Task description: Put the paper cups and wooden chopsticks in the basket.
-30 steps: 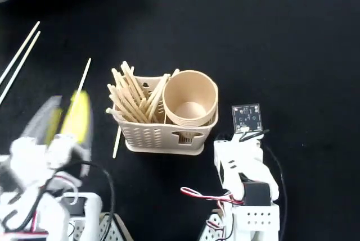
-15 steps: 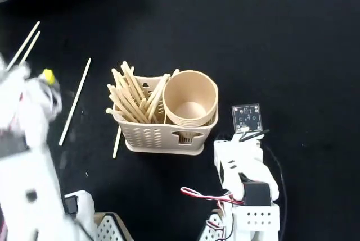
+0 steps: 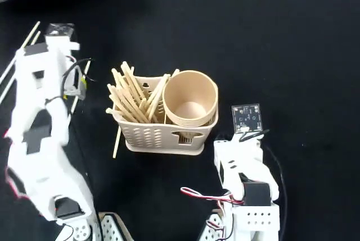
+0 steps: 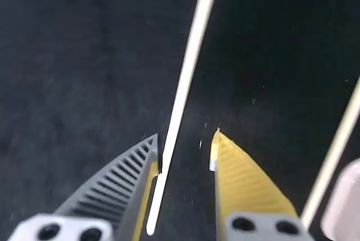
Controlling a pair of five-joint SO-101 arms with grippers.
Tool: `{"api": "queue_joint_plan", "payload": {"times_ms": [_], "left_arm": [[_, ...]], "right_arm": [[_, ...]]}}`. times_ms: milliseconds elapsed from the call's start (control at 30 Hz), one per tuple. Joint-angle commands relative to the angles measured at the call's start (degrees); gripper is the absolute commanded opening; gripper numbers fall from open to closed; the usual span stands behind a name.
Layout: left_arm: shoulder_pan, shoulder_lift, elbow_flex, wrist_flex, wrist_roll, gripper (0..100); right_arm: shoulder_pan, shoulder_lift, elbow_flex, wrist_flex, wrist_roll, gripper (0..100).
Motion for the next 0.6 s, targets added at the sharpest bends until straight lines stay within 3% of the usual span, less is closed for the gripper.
{"api": "queue_joint_plan", "payload": {"times_ms": [0,100,233,300,400,567], "left_arm": [[-0.22,9.67,-11.74,2.99,-3.25,16],[-1.80,16.62,-19.03,6.42,-4.84,15],[-3.21,21.19,-27.38,12.66,-6.15,2],[-3.03,21.01,-30.64,17.49,-6.15,4],[-2.33,18.90,-35.74,23.65,-5.71,3],[-2.07,6.24,-34.77,23.74,0.70,3]], "right_arm": [[-0.53,-3.03,-0.31,0.53,0.00,1.5],[-0.53,-3.03,-0.31,0.53,0.00,1.5],[-0.53,-3.03,-0.31,0.53,0.00,1.5],[-0.53,-3.03,-0.31,0.53,0.00,1.5],[-0.53,-3.03,-0.31,0.53,0.00,1.5],[-0.53,-3.03,-0.31,0.53,0.00,1.5]]}}
